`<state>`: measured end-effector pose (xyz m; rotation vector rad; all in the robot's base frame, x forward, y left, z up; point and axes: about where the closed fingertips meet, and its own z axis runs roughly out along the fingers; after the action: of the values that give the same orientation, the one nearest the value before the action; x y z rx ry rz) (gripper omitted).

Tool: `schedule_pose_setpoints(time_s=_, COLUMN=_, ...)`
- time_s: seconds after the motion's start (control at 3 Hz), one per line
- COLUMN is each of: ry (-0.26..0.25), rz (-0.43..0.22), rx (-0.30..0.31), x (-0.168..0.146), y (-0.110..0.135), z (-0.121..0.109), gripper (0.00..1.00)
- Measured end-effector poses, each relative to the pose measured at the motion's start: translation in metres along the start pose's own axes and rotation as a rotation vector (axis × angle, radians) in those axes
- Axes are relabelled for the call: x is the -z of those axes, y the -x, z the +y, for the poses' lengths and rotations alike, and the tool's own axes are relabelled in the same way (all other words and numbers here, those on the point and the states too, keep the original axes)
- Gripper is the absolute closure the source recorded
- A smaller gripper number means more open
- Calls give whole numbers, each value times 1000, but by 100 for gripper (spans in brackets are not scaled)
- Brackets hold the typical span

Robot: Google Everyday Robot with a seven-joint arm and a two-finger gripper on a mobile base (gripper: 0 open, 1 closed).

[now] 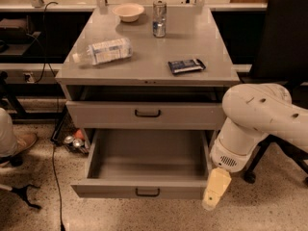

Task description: Close middle drawer

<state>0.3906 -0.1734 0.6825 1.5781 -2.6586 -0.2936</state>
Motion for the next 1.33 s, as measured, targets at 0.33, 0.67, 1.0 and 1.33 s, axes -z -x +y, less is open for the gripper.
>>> schedule_pose_setpoints(time_s=0.33, ry=45, rz=14, rx=-28, x=-37, y=-11, z=4, gripper=0)
schedule_pose_setpoints(time_s=0.67, ry=150, rz=33, rx=-87, x=-119, y=-27, z=12, gripper=3)
schedule_pose_setpoints(time_s=1.0, ry=196, rz=24, rx=-125, x=-176, y=-31, z=14, gripper=26)
schedule_pose_setpoints(time_s=1.33, ry=198, rz=-30, rx=-164, x=-229, y=-23, z=1, gripper=50)
